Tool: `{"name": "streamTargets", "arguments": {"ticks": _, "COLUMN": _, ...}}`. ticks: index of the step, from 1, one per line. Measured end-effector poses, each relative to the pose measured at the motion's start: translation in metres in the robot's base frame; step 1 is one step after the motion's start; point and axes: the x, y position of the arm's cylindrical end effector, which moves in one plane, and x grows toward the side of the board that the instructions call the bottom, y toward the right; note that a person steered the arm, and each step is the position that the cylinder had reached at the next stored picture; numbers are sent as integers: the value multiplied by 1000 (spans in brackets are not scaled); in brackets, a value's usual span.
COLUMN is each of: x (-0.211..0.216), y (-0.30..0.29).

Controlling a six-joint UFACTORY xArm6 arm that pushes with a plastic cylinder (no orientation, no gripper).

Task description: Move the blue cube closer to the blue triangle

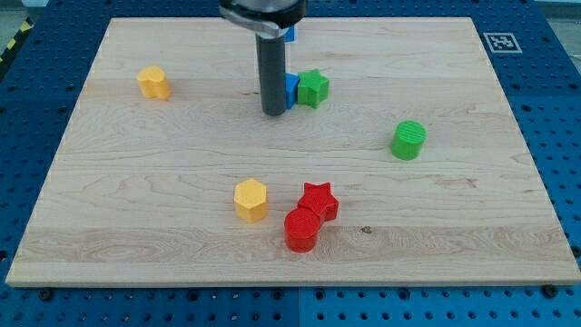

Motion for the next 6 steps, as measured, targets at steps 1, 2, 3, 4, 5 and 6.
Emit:
{"name": "streamTargets", "arguments": {"ticks": 1, "x": -21, "y": 14}}
{"name": "streamTargets", "arguments": {"ticks": 2, "x": -23, "y": 17}}
{"name": "streamTargets", "arguments": {"ticks": 3, "x": -39, "y": 17}}
{"name": "streamTargets", "arguments": {"ticks": 4, "x": -59, "y": 18}}
{"name": "streamTargets", "arguments": {"ticks": 5, "x": -79, "y": 19}}
{"name": "streamTargets", "arguments": {"ticks": 6, "x": -93, "y": 21}}
